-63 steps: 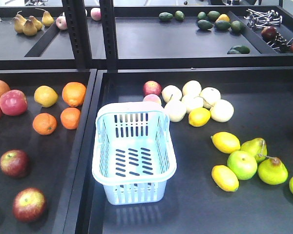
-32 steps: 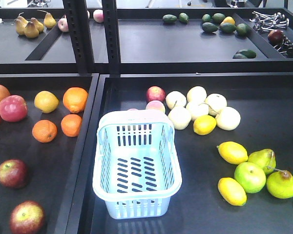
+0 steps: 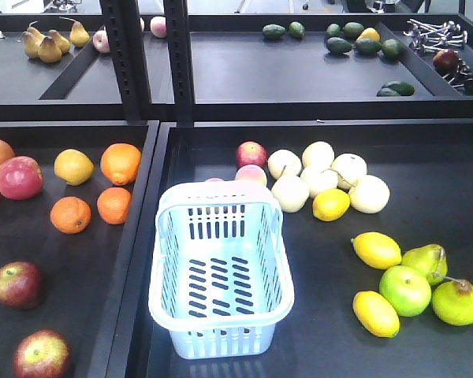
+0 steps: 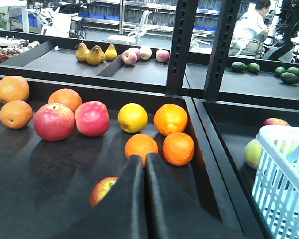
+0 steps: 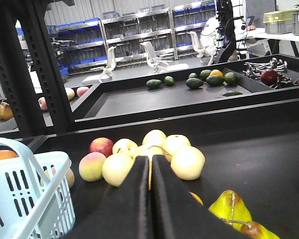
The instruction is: Pick three apples into basket with both arms
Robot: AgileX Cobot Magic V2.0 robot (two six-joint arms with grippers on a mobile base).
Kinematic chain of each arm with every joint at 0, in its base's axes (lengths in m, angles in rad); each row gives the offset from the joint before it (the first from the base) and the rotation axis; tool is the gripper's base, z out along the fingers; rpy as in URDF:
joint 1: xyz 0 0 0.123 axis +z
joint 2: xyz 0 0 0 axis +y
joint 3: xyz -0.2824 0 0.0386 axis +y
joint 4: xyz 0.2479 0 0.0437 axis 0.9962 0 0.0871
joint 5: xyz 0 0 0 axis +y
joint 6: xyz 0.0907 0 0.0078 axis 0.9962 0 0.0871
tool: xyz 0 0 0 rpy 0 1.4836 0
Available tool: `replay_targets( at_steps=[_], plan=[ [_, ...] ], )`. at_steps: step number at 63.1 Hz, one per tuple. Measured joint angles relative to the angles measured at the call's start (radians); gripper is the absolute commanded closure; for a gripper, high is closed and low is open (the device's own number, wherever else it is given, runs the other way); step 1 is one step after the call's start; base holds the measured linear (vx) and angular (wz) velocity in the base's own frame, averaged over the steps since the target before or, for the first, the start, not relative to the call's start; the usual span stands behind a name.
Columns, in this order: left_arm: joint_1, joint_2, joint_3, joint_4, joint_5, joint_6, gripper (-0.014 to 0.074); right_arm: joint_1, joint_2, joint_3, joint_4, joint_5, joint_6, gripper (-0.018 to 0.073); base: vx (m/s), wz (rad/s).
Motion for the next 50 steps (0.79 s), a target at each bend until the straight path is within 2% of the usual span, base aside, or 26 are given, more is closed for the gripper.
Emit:
replay_targets(
  at_steps=[35, 40, 47, 50],
  plan=[
    [0.0, 0.0, 0.0, -0.013, 0.0, -0.007, 0.0603, 0.0, 0.0, 0.0, 0.0, 0.0, 0.0, 0.0564, 0.0, 0.0],
    [0.0, 0.0, 0.001, -0.083, -0.011, -0.054, 0.0603, 0.0, 0.0, 0.0, 0.0, 0.0, 0.0, 0.0564, 0.0, 0.0],
    [0.0, 0.0, 0.001, -0.261, -0.045, -0.173, 0.0603, 0.0, 0.0, 0.0, 0.0, 0.0, 0.0, 0.0564, 0.0, 0.0],
    [0.0, 0.0, 0.001, -0.316, -0.054, -0.2, 0.0603, 0.0, 0.0, 0.0, 0.0, 0.0, 0.0, 0.0564, 0.0, 0.0]
  ],
)
